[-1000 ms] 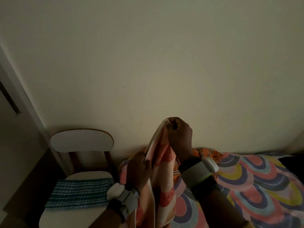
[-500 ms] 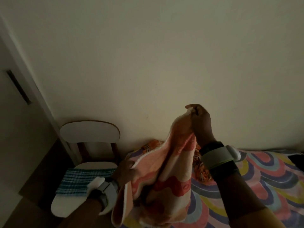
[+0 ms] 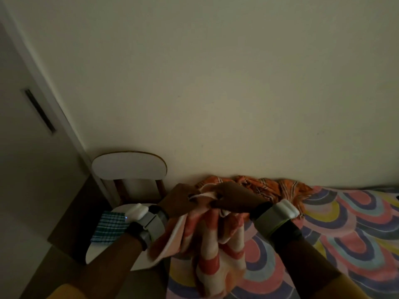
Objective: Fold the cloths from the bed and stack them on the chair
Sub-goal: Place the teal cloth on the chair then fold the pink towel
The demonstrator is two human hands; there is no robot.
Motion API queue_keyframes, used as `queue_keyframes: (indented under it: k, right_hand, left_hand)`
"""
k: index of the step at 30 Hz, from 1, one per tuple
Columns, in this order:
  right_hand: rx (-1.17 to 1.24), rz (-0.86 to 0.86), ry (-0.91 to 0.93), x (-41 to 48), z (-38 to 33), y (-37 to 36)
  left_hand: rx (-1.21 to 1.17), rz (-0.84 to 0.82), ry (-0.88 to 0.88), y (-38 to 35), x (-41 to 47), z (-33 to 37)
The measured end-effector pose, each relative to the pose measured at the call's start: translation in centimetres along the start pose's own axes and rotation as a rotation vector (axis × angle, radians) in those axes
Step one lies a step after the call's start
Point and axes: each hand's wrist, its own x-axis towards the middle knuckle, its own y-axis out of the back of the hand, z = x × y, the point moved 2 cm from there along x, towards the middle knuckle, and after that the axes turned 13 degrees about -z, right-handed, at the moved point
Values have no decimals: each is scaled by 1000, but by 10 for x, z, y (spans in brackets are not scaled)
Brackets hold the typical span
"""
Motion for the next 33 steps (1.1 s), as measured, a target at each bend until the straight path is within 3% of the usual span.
queue_keyframes:
  k: [6,9,13,19,24,26,29,33]
  right_hand:
    - [72,296,-92,-2,12,46]
    - [219,472,-241,-3,40,66]
    - [246,528,-442,11,76,64]
    - [421,508,-560,32,109,42]
    - [785,548,-643,42,111,42]
    - [925,555,-559,43,100,38]
    - [1091,614,-272,33,65,26]
    - [972,742,-163,30,13,-20]
  left_hand:
    - [-10,-215,322,-38,-42,-60]
    - [-28,-233,439,-48,-63,-82]
    - [-90,-163,485,-28,-70,-83]
    - [-259,16,450,15,-57,-69]
    - [-326,181,250,25,-30,-29]
    - [-303,256,225,25,-17,-18]
    - [-251,382,200,17,-3,-2]
    - [-387,511,228,-5,8,18]
